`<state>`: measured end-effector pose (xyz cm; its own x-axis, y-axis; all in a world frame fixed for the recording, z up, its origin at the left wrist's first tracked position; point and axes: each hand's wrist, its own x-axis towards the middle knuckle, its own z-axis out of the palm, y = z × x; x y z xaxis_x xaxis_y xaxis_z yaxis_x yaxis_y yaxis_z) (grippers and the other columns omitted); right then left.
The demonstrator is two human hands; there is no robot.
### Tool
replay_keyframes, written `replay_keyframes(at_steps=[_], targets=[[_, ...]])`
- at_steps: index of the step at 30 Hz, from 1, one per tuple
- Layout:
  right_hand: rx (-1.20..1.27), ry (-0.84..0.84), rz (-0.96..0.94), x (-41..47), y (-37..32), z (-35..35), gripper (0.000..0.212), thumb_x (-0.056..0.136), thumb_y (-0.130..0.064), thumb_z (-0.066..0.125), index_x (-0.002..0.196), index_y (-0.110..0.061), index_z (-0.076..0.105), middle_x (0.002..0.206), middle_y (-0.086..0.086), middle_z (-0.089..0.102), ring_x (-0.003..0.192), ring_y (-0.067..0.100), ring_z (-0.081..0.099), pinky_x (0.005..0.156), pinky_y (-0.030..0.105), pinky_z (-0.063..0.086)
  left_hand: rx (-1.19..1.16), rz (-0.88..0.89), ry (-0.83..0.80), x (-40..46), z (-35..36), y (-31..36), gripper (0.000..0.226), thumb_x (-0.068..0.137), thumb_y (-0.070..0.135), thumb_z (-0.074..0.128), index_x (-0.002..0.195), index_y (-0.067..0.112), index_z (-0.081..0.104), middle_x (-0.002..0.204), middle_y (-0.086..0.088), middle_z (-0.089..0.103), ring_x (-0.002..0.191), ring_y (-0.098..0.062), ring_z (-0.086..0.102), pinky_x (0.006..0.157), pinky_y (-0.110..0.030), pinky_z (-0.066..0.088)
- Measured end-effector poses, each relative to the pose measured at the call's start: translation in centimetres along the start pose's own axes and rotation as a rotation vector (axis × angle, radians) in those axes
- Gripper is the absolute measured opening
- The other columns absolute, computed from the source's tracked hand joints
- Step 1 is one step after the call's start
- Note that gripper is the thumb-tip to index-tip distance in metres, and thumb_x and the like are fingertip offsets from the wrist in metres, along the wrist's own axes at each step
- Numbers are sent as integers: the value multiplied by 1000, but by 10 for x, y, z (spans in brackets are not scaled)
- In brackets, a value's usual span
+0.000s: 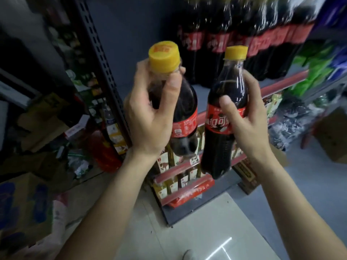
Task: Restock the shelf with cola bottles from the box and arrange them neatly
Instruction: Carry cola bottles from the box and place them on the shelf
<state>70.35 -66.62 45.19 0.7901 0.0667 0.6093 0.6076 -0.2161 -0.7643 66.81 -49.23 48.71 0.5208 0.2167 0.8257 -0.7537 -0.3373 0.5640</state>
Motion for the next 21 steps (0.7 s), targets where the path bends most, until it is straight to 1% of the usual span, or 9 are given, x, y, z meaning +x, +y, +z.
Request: replay_keyframes(at_steps=[3,5,6,8,10,12,14,18,21], targets=[[17,14,-82,43,6,-6,57,91,-32,63,137,-10,39,108,-33,58,102,-11,57,87,8,40,107,122,65,32,24,-10,34,95,44,43,105,12,48,95,-7,64,86,-24,65,77,-42,52],[8,42,-123,69,13,-6,60,91,-29,65,138,-7,37,122,-23,54,112,-12,52,94,9,39,161,137,97,51,40,-24,37,95,44,43,105,9,49,96,-11,65,87,-26,64,78,-46,52],[3,58,-142,82,16,-6,62,90,-31,66,139,-8,36,129,-14,54,117,-8,51,99,14,40,186,124,111,59,48,-33,40,95,45,42,105,7,50,97,-10,65,88,-25,65,80,-46,52],[-19,75,-166,106,26,-3,67,89,-39,67,141,-12,34,134,1,56,123,10,55,103,32,45,244,66,142,74,64,-55,48,94,47,42,106,2,54,100,-7,67,92,-20,65,82,-44,52],[-77,84,-176,127,38,-1,69,87,-45,68,139,-14,36,131,3,59,117,15,59,96,40,50,302,-8,158,85,79,-79,52,93,51,43,108,3,57,100,-3,69,93,-16,66,82,-43,52],[-159,96,-179,144,49,-1,70,84,-50,68,136,-14,39,126,0,62,112,15,62,89,40,52,373,-92,168,94,94,-98,52,91,54,47,106,6,59,95,4,68,90,-14,66,80,-40,52],[-242,105,-189,156,56,0,71,82,-52,68,134,-13,41,123,0,63,110,18,63,85,38,53,437,-150,183,104,106,-110,47,89,51,47,104,8,60,91,5,68,87,-16,65,78,-35,50],[-380,89,-250,169,69,2,70,83,-50,68,132,-6,44,122,8,61,104,29,63,73,38,52,446,-188,175,125,120,-131,43,89,49,45,104,11,59,94,11,67,90,-7,63,80,-26,47],[-492,114,-287,176,76,2,69,83,-49,67,129,-1,49,122,15,56,102,31,60,66,37,51,417,-213,169,132,131,-147,42,89,51,43,104,15,59,99,9,69,94,-8,63,84,-30,48]])
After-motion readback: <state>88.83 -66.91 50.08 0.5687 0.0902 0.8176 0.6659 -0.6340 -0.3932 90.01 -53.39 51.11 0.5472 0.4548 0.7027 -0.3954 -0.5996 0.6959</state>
